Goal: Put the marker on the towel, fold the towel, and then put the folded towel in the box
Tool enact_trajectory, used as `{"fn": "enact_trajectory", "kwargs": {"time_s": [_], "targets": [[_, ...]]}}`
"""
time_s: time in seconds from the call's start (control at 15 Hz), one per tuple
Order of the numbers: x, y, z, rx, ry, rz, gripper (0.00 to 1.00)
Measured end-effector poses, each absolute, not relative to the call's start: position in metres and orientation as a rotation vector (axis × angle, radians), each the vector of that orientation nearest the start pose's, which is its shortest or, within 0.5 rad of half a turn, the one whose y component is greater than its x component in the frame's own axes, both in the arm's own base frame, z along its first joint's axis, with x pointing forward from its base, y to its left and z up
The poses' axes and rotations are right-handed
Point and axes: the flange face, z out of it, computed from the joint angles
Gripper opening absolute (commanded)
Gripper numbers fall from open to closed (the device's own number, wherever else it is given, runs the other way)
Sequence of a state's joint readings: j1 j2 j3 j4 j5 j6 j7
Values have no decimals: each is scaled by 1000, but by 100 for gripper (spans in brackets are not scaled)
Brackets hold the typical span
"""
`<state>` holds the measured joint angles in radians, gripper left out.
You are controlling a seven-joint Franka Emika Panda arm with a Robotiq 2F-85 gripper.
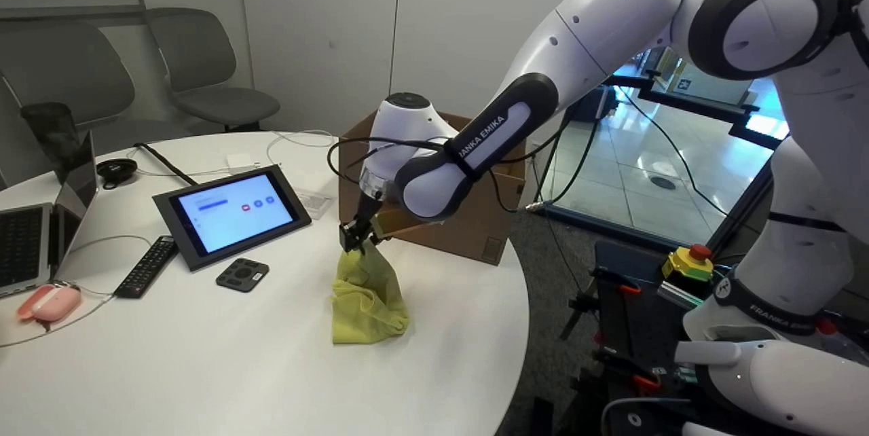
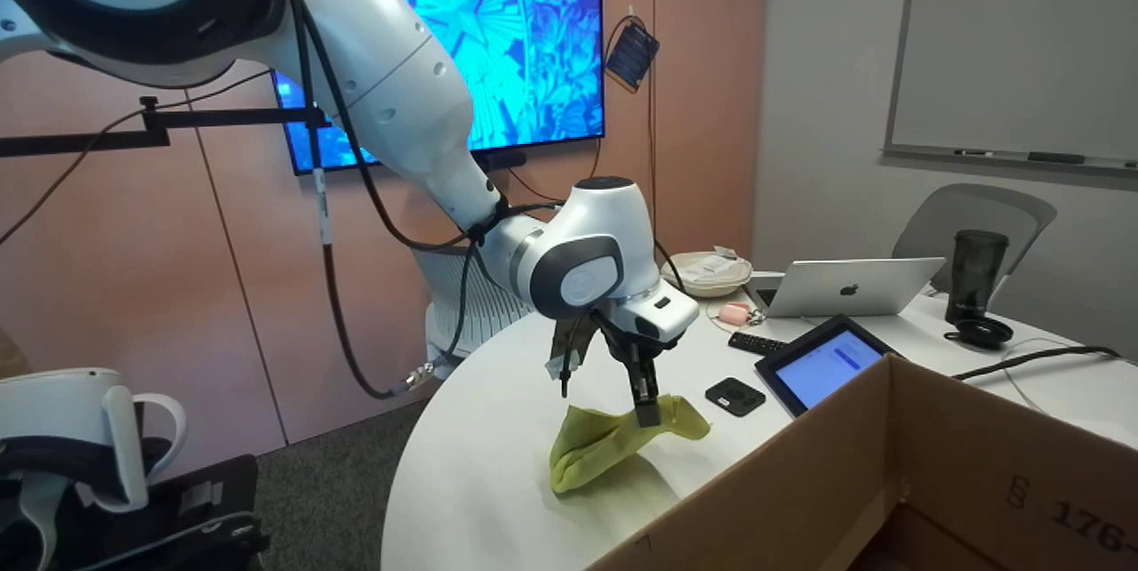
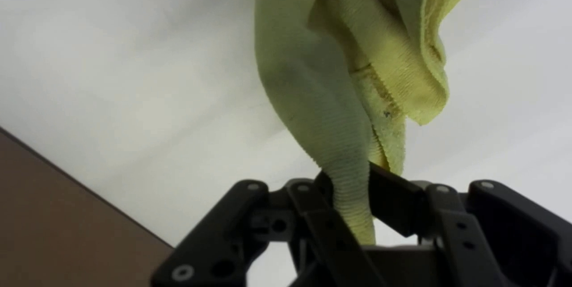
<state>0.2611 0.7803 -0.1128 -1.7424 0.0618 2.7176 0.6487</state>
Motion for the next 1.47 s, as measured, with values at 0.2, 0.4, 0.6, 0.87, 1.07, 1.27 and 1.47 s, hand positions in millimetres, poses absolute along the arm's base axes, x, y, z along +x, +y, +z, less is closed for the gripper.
{"fn": "enact_trajectory", "kwargs": {"time_s": [0.2,0.4,0.6,0.87,1.07,1.27,1.47], "targets": [[661,146,147,-3016,663,-311,5],[640,195,136,-3057,498,-277,5],[616,239,116,-3107,329,-224,5],[592,269,87,-3134,193,-128,5],[585,266,66,-3163,165,-51,5],[583,258,52,-3183,168,4,32],[583,254,48,-3184,149,40,43]]}}
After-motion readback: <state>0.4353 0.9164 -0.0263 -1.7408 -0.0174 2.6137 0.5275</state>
